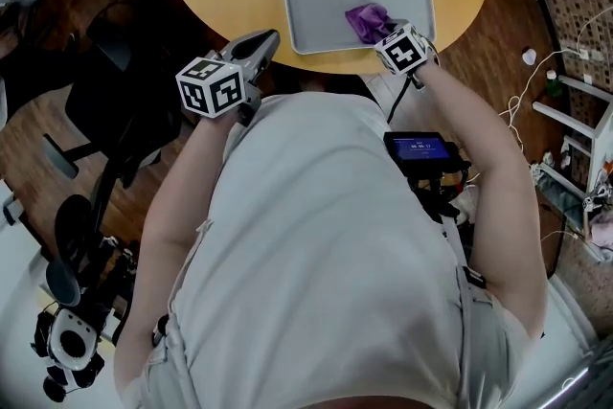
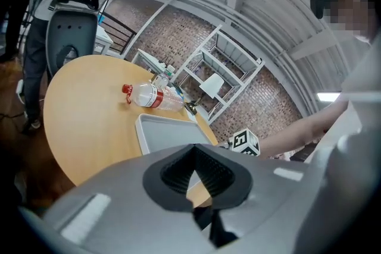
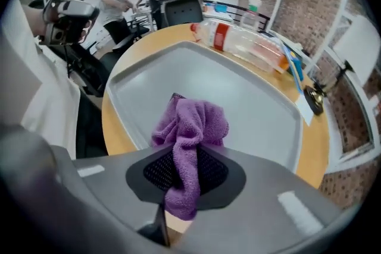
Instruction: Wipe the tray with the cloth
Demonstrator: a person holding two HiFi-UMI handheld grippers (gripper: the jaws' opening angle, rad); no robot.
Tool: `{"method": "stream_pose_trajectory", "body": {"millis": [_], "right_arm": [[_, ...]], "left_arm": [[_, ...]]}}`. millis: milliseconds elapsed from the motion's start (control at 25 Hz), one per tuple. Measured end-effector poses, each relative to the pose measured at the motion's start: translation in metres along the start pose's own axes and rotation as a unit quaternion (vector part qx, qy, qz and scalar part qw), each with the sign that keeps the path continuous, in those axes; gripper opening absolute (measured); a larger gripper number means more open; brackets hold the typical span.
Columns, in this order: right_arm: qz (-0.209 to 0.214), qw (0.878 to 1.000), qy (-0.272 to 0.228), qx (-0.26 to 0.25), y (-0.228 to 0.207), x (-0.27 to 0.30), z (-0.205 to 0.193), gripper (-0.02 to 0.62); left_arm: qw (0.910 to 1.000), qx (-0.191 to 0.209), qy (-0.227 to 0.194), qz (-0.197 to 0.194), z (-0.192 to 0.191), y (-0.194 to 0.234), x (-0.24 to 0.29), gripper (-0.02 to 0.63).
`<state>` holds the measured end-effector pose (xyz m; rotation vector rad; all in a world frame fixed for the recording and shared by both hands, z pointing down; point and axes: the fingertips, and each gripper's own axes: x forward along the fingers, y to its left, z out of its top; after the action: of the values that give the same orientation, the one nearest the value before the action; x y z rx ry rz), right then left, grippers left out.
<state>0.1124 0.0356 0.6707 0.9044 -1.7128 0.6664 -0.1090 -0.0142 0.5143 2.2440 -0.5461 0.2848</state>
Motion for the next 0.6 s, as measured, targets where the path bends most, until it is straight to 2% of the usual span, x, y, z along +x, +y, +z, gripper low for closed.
{"method": "stream_pose_trajectory", "body": {"millis": [160,280,440,480,520,600], "right_arm": [[0.017,0.995,0.012,-0.093,0.027,0.004,0.022,0.064],[0.035,0.99,0.005,-0.139,0.052,0.004,0.041,0.064],[0.066,0.974,-0.005,-0.217,0.101,0.024,0.073,0.064],[0.07,0.964,-0.009,-0.255,0.114,0.03,0.081,0.064],[0.066,0.95,-0.013,-0.306,0.127,0.034,0.087,0.064],[0.041,0.903,-0.013,-0.428,0.144,0.04,0.095,0.063]], "left_arm": [[0.9996,-0.01,-0.017,0.019,-0.004,0.005,-0.021,0.0],[0.9987,-0.019,-0.032,0.035,-0.007,0.009,-0.041,0.0],[0.9969,-0.032,-0.048,0.054,-0.015,0.029,-0.066,0.0],[0.9964,-0.035,-0.051,0.058,-0.017,0.034,-0.071,0.0],[0.996,-0.036,-0.054,0.062,-0.017,0.036,-0.075,0.0],[0.9953,-0.035,-0.061,0.066,-0.016,0.037,-0.08,0.0]]}}
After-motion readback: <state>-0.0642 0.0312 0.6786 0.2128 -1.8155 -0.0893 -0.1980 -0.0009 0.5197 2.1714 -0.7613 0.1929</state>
